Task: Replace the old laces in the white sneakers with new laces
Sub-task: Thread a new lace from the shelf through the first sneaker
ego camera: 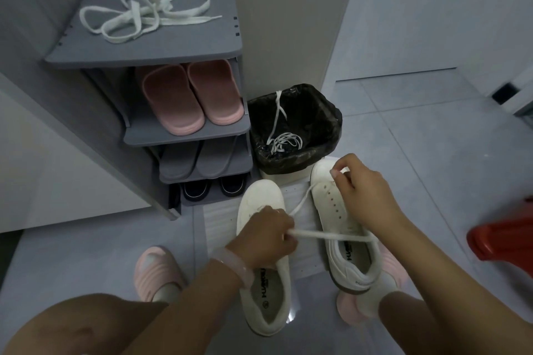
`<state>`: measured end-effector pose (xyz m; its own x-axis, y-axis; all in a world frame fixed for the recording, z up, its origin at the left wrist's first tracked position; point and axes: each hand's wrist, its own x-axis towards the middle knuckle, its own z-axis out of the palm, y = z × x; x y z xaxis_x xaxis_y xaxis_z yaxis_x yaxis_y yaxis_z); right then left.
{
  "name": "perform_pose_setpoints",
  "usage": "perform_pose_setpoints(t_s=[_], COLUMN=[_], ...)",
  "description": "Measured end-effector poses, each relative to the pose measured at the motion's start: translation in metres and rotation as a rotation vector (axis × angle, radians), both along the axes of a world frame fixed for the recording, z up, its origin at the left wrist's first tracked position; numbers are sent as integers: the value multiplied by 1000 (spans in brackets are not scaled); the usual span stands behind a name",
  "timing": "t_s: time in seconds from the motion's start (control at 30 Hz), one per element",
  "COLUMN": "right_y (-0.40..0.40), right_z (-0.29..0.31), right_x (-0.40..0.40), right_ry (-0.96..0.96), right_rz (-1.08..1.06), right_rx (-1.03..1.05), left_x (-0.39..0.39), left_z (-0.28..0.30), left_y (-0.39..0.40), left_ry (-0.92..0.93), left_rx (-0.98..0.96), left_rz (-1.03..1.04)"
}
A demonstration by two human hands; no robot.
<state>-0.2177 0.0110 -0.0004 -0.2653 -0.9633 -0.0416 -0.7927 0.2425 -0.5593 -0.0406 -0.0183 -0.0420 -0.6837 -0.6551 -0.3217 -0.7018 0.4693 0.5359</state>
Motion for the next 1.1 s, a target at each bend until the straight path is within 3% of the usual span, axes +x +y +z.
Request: perform_pose_setpoints(t_s=[0.07,0.13,0.27,0.33,0.4,0.6,0.73,0.83,0.93,1.1], right_y=[-3,-4,0,2,4,8,6,6,13,17], right_z=[2,2,-8,-16,-24,-42,-42,-43,-48,-57], right_x=[1,6,21,27,35,59,61,67,78,74], right_ry=[-159,-278,-285,-185,-109,21,82,194,315,107], right_rz=[-6,64,246,342,387,421,459,505,506,248], right_rx=[49,106,216,267,308,348,341,312,274,216], left_x=[10,27,71,93,109,118,108,80,52,38], left_z=[24,50,83,88,94,85,70,54,32,-4], left_y=[-16,-35,-60,-66,-66,-55,-49,-36,-16,-1], left_ry=[217,378,407,250,75,-441,-431,-269,-139,-89], left_rx=[217,271,18,-164,-224,54,103,-29,61,199], left_rz=[289,593,927,892,747,152,54,97,87,198])
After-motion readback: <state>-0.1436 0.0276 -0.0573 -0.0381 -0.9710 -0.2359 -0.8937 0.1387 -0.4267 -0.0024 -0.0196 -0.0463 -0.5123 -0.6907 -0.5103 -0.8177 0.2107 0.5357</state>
